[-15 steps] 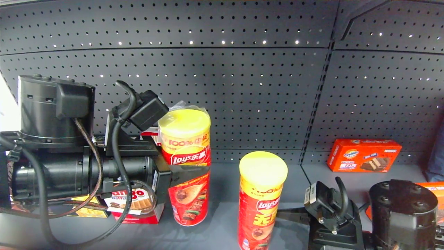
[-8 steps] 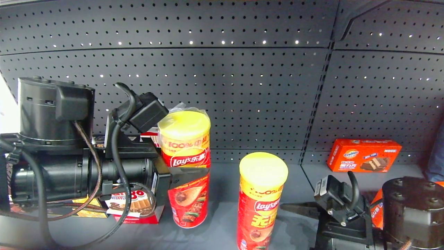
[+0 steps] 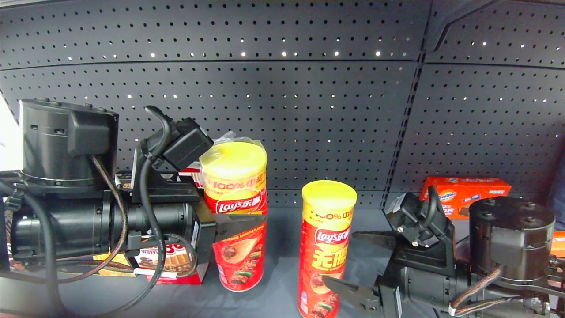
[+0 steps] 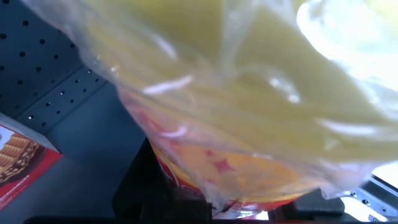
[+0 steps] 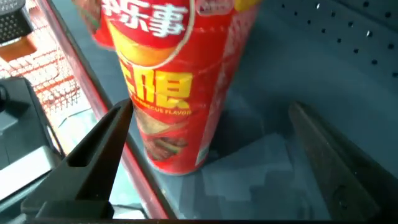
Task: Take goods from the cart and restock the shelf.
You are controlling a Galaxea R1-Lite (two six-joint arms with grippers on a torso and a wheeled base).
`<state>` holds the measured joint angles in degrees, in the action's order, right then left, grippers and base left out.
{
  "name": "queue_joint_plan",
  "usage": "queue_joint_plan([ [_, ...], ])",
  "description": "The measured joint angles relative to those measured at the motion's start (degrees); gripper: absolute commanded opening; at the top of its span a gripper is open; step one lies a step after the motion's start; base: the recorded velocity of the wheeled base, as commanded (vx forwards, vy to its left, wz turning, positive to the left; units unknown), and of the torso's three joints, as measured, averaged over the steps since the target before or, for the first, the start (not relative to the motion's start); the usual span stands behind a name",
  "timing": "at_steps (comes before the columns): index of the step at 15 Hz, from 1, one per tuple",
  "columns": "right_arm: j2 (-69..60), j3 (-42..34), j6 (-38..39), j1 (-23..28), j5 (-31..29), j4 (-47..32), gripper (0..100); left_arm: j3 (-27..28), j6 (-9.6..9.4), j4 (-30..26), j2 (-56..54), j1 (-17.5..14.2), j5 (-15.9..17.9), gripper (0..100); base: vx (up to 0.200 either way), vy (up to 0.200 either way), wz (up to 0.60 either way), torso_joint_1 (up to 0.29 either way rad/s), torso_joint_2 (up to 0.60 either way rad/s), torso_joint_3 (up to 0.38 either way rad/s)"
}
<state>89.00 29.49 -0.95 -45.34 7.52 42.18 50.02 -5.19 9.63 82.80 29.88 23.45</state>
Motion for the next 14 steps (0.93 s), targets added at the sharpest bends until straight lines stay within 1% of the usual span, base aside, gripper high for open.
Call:
queue_joint_plan([
  [4,1.4,0.8,0.0,-0.5,0.0,0.1,100,-0.2,0.00,0.0,-0.2,-0.1,-0.1,0,0.000,0.000,0.00,0.000,0.00,0.000],
  [11,-0.4,-3.8,-0.1,-1.5,0.0,0.2,100,-0.4,0.00,-0.1,-0.5,0.0,0.0,0,0.000,0.000,0.00,0.000,0.00,0.000],
  [14,-0.7,-4.4,-0.1,-2.2,0.1,0.2,100,-0.3,0.00,-0.1,-0.5,0.0,0.0,0,0.000,0.000,0.00,0.000,0.00,0.000],
])
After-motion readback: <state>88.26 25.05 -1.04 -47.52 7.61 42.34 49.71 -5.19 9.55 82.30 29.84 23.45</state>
